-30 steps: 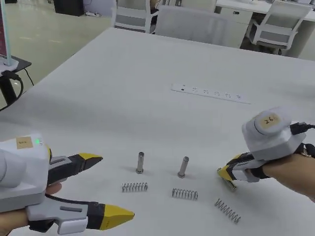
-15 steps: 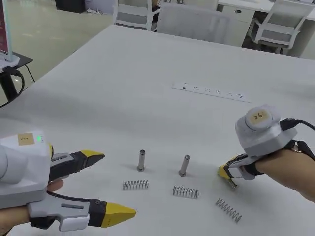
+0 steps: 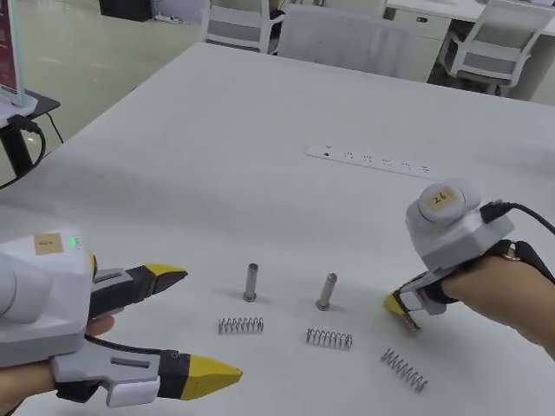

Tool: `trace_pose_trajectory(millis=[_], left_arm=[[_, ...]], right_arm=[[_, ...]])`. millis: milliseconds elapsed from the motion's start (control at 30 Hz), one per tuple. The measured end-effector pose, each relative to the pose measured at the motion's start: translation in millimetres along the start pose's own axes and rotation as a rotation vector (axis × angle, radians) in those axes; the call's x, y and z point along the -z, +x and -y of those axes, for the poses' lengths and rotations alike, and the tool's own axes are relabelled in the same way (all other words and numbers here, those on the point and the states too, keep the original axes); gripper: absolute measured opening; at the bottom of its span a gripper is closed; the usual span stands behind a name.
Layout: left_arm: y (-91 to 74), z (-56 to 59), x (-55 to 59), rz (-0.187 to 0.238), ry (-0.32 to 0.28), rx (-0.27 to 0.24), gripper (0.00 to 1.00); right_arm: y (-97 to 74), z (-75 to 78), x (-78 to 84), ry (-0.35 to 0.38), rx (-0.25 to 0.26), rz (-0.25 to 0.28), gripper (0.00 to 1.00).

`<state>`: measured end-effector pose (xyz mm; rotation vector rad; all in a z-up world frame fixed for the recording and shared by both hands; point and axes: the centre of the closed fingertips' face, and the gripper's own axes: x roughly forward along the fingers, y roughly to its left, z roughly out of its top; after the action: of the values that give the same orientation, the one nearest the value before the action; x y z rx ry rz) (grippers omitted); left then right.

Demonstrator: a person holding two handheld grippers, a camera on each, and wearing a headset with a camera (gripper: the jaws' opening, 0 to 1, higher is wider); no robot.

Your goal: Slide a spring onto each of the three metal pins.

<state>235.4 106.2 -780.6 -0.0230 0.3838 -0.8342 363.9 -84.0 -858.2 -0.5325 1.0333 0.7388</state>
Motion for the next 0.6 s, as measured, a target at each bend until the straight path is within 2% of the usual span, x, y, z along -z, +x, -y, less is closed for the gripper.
trace_pose_trajectory(millis=[167, 300, 600], left_arm=[[0.1, 0.5, 0.3, -0.003, 0.004, 0.003, 0.82], [-0.2, 0.6, 0.2, -0.003, 0.007, 0.003, 0.82], [-0.8, 0.7, -1.6, 0.003, 0.011, 0.005, 0.81]], right_arm=[[0.4, 0.1, 0.5, 0.049, 0.008, -0.025, 0.06], [-0.7, -2.7, 0.5, 0.057, 0.012, -0.031, 0.05], [-8.6, -2.1, 0.2, 0.073, 0.012, 0.010, 0.05]])
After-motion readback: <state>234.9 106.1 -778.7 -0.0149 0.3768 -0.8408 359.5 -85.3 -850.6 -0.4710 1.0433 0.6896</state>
